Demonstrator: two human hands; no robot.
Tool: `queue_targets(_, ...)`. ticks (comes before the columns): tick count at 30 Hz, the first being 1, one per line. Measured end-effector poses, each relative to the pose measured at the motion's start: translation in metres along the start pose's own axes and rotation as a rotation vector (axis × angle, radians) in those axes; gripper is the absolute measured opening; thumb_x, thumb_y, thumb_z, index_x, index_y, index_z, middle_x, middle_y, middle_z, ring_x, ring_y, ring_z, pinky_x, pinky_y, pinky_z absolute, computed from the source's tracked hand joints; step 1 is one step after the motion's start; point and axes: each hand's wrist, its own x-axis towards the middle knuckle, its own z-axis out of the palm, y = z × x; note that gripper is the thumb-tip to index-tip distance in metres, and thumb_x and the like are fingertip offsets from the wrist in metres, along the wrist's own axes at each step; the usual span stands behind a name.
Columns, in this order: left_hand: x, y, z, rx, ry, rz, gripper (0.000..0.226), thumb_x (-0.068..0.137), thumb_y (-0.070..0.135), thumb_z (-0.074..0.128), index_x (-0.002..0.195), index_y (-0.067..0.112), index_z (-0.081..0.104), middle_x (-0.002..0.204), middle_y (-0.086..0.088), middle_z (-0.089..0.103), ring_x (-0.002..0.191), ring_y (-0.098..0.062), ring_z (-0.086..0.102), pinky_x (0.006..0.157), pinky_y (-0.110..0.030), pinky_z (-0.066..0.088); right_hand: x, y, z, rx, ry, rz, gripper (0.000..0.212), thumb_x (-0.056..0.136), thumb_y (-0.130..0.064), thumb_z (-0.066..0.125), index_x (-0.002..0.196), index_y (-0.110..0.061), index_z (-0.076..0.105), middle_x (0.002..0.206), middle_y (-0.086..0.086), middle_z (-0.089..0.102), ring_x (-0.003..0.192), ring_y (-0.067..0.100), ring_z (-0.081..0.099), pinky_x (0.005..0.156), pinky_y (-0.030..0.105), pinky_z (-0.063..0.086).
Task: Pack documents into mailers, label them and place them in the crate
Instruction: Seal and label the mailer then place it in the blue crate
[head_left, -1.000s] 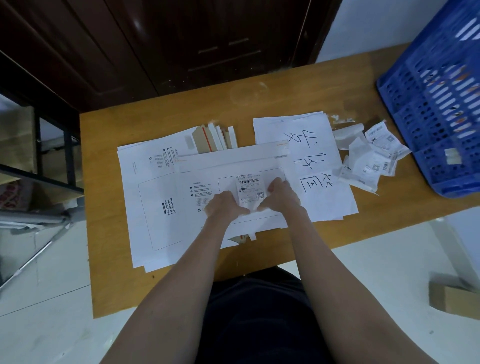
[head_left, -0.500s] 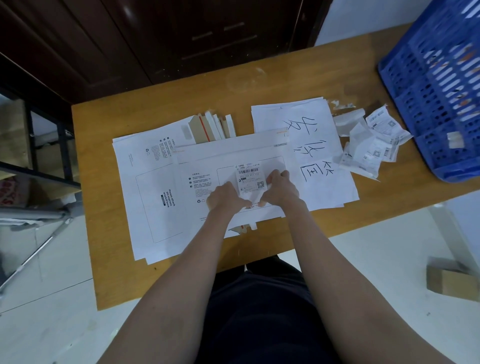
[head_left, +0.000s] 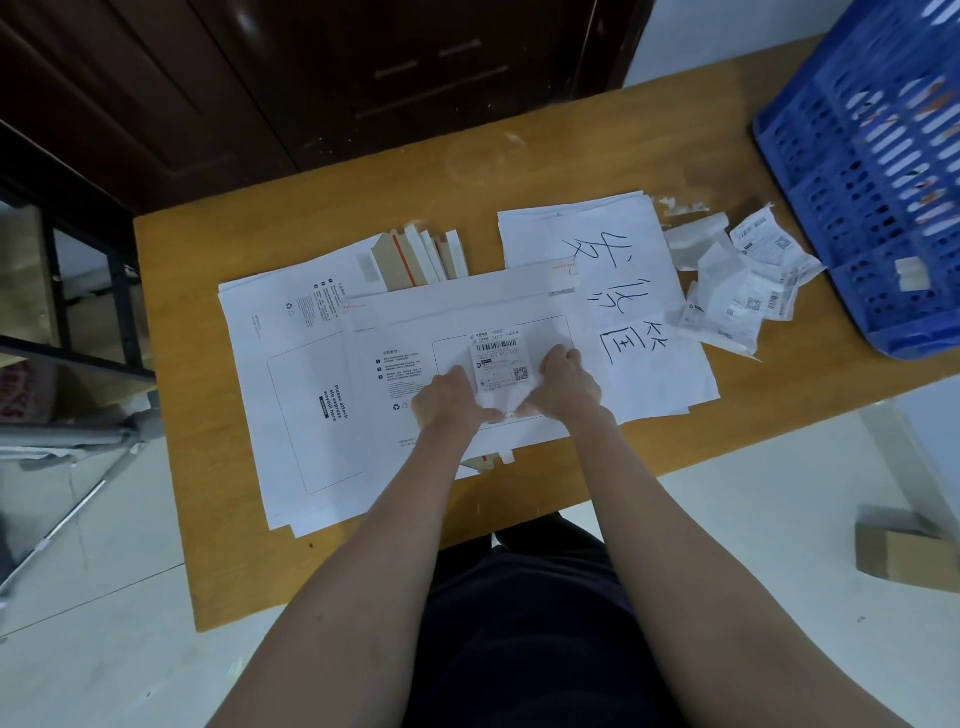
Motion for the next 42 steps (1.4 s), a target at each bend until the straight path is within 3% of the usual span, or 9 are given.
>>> queue_targets(6, 0.001, -0.002, 0.001, 0.019, 0.020, 0.038, 0.070, 0.067, 0.055, 0.078, 0.112, 0.014, 0.043, 0.103, -0.001, 0.064, 0.095, -0.022, 0.063, 0.067, -0.029, 0.044, 0.000, 0.007, -0.006, -0.032, -0.011, -0.064, 0.063, 0.065, -0.017, 0.084, 0.112, -0.013, 0.042, 0.116, 0.003, 0.043, 0.094, 0.026, 0.056, 0.074, 0.032, 0.041)
queue_targets(11, -0.002, -0.001, 0.000, 0.020, 0.032, 0.070, 0.075, 0.071, 0.051, 0.077, 0.118, 0.014, 0.032, 0.105, -0.003, 0.063, 0.093, -0.024, 0.064, 0.064, -0.028, 0.042, 0.001, 0.012, -0.002, 0.004, 0.000, -0.084, 0.047, 0.073, -0.003, 0.068, 0.106, -0.017, 0.038, 0.117, 0.002, 0.039, 0.084, 0.022, 0.050, 0.071, 0.031, 0.036)
queue_targets(14, -0.002, -0.007, 0.002, -0.047, 0.007, 0.099, 0.070, 0.071, 0.046, 0.079, 0.115, 0.015, 0.035, 0.104, -0.002, 0.062, 0.090, -0.023, 0.063, 0.064, -0.029, 0.043, 0.002, 0.016, -0.004, 0.083, -0.022, -0.093, 0.041, 0.076, 0.002, 0.055, 0.111, -0.016, 0.042, 0.119, 0.003, 0.039, 0.086, 0.023, 0.051, 0.072, 0.031, 0.037)
queue_targets(18, 0.001, -0.015, -0.003, -0.173, -0.051, 0.038, 0.055, 0.066, 0.032, 0.084, 0.098, 0.020, 0.041, 0.092, 0.003, 0.059, 0.083, -0.018, 0.055, 0.063, -0.028, 0.037, -0.001, 0.015, -0.001, 0.107, -0.007, -0.092, 0.056, 0.065, -0.013, 0.080, 0.102, -0.019, 0.039, 0.108, -0.003, 0.037, 0.085, 0.019, 0.049, 0.072, 0.031, 0.037)
queue_targets(20, 0.001, -0.016, -0.003, -0.197, -0.057, 0.015, 0.052, 0.065, 0.026, 0.084, 0.095, 0.022, 0.041, 0.091, 0.003, 0.059, 0.084, -0.018, 0.055, 0.062, -0.027, 0.035, -0.003, 0.016, 0.002, 0.103, 0.016, -0.108, 0.058, 0.064, -0.010, 0.081, 0.105, -0.017, 0.039, 0.108, -0.003, 0.036, 0.087, 0.019, 0.048, 0.070, 0.030, 0.037)
queue_targets(25, -0.001, -0.014, -0.001, -0.240, -0.059, -0.021, 0.041, 0.074, 0.017, 0.074, 0.097, 0.021, 0.039, 0.092, 0.002, 0.055, 0.090, -0.021, 0.058, 0.061, -0.025, 0.033, 0.002, 0.020, -0.002, 0.213, -0.011, -0.103, 0.038, 0.076, 0.004, 0.057, 0.109, -0.014, 0.049, 0.119, 0.003, 0.044, 0.100, 0.024, 0.055, 0.079, 0.036, 0.048)
queue_targets(29, -0.007, -0.014, -0.011, -0.446, 0.215, -0.255, 0.032, 0.079, 0.026, 0.065, 0.104, 0.016, 0.048, 0.096, -0.001, 0.060, 0.084, -0.022, 0.059, 0.063, -0.026, 0.039, -0.001, 0.010, -0.010, 0.181, 0.287, 0.120, 0.042, 0.079, -0.008, 0.063, 0.117, -0.008, 0.045, 0.123, 0.010, 0.041, 0.108, 0.028, 0.046, 0.076, 0.036, 0.045)
queue_targets(32, -0.009, -0.028, -0.012, -0.417, 0.406, -0.285, 0.041, 0.081, 0.015, 0.063, 0.116, 0.009, 0.042, 0.115, -0.009, 0.051, 0.088, -0.030, 0.060, 0.060, -0.031, 0.041, -0.005, 0.010, -0.013, 0.069, 0.367, 0.223, 0.056, 0.082, -0.014, 0.063, 0.128, -0.004, 0.034, 0.130, 0.015, 0.034, 0.117, 0.031, 0.038, 0.089, 0.037, 0.043)
queue_targets(42, -0.005, -0.034, -0.015, -0.323, 0.212, -0.327, 0.056, 0.083, 0.020, 0.066, 0.126, 0.006, 0.034, 0.125, -0.014, 0.033, 0.111, -0.031, 0.044, 0.083, -0.037, 0.046, -0.008, 0.014, -0.009, 0.155, 0.435, 0.247, 0.057, 0.080, -0.002, 0.059, 0.132, -0.006, 0.034, 0.129, 0.017, 0.037, 0.114, 0.034, 0.038, 0.092, 0.037, 0.037)
